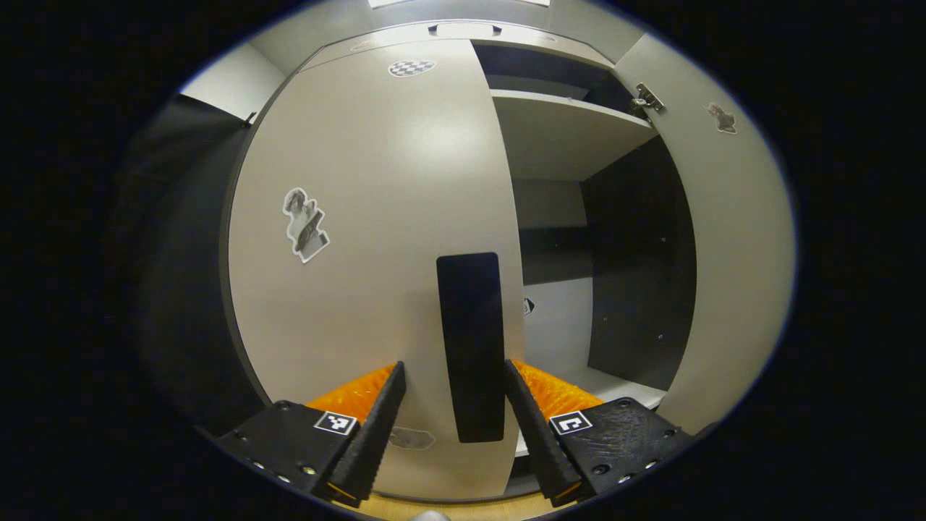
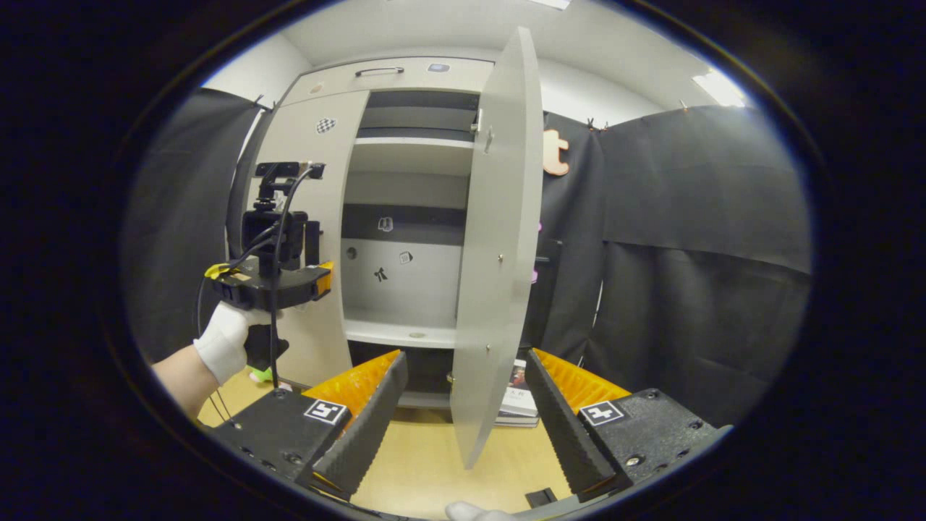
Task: Open the right door of the double-door shoe cabinet with the right hand, and open the left door with the left hand.
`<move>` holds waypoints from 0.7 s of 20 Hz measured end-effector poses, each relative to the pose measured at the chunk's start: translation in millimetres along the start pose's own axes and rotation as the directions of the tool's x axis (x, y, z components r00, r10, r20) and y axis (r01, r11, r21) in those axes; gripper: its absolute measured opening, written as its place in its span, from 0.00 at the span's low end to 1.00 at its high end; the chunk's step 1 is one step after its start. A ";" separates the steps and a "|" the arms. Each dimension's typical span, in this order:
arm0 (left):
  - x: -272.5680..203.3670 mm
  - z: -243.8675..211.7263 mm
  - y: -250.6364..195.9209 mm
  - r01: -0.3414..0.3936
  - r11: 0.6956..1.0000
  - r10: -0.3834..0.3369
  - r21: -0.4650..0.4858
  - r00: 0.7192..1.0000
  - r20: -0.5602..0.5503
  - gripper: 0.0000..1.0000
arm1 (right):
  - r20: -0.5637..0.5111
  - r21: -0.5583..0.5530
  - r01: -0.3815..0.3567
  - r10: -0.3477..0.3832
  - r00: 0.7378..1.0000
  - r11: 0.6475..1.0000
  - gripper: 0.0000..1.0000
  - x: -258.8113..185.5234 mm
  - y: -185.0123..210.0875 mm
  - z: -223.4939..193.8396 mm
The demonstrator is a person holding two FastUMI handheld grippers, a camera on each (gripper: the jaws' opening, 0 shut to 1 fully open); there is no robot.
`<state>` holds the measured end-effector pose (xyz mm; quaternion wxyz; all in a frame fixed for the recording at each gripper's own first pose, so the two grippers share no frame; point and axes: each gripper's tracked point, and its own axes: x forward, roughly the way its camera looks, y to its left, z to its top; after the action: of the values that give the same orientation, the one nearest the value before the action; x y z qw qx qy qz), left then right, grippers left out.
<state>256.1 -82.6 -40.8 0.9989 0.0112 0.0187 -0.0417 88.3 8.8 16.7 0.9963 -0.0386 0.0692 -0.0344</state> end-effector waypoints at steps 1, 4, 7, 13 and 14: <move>-1.7 -0.3 -1.2 0.004 1.000 -0.004 0.005 1.000 -0.005 0.73 | 0.003 0.004 -0.005 0.005 1.000 1.000 1.00 0.0 1.0 0.7; -3.6 -0.3 -9.4 0.018 1.000 -0.018 -0.021 1.000 -0.011 0.45 | 0.004 0.010 -0.025 0.025 1.000 1.000 1.00 -0.7 5.0 1.4; -4.2 -1.8 -8.1 0.010 0.999 -0.012 -0.040 0.999 -0.035 0.26 | 0.016 0.008 -0.037 0.037 0.999 0.999 1.00 0.1 5.8 2.7; -3.8 -2.6 -7.5 0.010 0.998 -0.013 -0.059 0.999 -0.051 0.06 | 0.042 0.022 -0.040 0.039 0.998 0.999 1.00 -0.6 6.3 6.8; -4.5 -3.1 -5.7 0.014 0.999 -0.016 -0.051 0.998 -0.052 0.06 | 0.043 0.024 -0.039 0.038 0.998 0.999 1.00 -0.7 6.4 7.1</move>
<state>251.0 -87.9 -43.9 0.9977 -0.0131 0.0462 -0.0484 89.0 15.7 23.2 0.9984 -0.0257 0.0485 -0.0152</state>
